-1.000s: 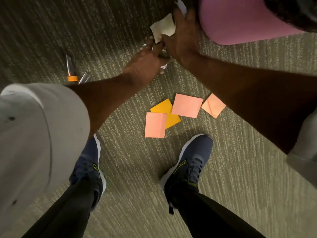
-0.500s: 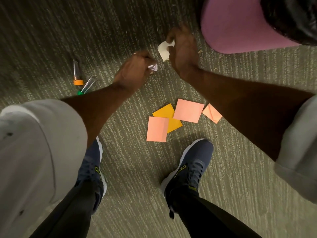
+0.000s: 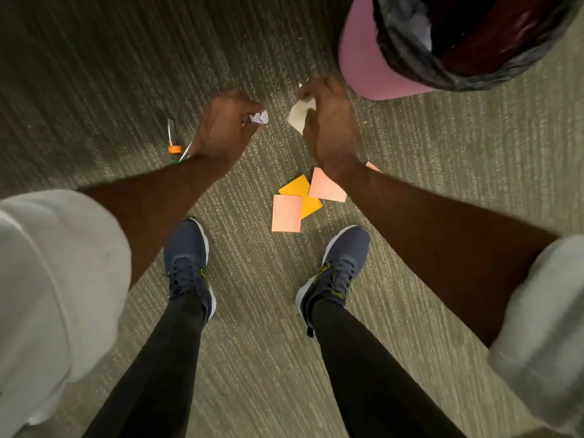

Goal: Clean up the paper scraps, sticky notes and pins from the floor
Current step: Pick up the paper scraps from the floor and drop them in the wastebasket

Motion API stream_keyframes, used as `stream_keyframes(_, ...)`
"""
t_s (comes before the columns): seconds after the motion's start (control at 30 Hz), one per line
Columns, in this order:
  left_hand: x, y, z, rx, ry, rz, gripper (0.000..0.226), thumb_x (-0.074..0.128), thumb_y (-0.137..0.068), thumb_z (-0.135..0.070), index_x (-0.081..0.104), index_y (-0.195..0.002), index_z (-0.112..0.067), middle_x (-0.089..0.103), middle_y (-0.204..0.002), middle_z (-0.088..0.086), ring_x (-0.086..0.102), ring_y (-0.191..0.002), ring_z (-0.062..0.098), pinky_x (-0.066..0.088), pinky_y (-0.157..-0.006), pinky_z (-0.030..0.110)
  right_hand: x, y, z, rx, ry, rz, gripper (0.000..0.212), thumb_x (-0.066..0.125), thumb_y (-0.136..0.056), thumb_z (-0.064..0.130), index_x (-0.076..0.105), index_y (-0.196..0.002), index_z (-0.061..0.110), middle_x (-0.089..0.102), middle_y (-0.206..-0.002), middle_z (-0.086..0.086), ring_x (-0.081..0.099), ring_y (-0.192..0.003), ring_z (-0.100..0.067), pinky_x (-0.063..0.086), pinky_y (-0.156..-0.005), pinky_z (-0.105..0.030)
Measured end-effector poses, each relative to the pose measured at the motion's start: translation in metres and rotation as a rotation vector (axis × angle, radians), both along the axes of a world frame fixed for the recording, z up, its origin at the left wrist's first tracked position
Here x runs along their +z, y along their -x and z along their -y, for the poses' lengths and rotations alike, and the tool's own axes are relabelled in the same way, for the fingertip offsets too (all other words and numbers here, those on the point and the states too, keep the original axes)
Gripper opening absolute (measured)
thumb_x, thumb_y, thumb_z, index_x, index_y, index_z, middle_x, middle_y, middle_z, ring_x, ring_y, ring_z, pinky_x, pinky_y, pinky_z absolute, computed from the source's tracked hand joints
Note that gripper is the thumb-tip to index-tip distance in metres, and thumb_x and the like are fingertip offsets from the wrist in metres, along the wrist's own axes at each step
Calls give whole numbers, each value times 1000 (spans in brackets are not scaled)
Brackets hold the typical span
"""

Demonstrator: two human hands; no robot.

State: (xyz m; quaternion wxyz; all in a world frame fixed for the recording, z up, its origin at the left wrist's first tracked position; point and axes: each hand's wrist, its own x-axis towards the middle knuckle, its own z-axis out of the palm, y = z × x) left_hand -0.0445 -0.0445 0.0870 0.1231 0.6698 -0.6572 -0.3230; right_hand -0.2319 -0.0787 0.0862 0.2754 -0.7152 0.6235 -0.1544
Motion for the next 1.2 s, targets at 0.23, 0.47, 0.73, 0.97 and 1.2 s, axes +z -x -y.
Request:
stream_keyframes(0.23,85,16,39,82,21,-149,27,78,-82,-21,76,-107,-12,71,-94,4,67,-81,15,57,-78,28,99,16,24,-77,107,89,44,56,-69,-14,69,-102,12,61,-106,-10,62,-90,-23,45,-74,-27)
stream_keyframes(0.47,145,51,101,129,90,-183,29,80,-80,-23,76,-107,-16,70,-101,1,64,-84,7,47,-75,4,162,65,72,-253,177,80,46,58,-76,-7,65,-116,12,58,-113,-11,60,-94,-22,46,-78,-27)
stream_keyframes(0.73,179,132,153,31,162,-295,32,79,-72,-20,77,-103,-13,70,-94,-1,65,-83,6,57,-81,26,181,120,106,-313,41,-13,54,55,-76,-4,61,-126,14,56,-124,-10,61,-105,-23,36,-79,-17)
stream_keyframes(0.97,183,173,177,-22,108,-288,56,83,-76,-18,65,-129,-11,69,-122,4,63,-109,7,51,-96,18,181,152,117,-343,44,23,50,69,-79,18,56,-127,17,56,-127,-3,60,-108,-16,53,-92,-31)
stream_keyframes(1.2,178,145,154,21,14,-97,36,69,-91,-22,66,-127,-16,72,-113,2,66,-98,9,49,-87,15,185,152,103,-410,81,-2,28,61,-85,11,62,-113,17,61,-115,-3,63,-97,-16,55,-87,-37)
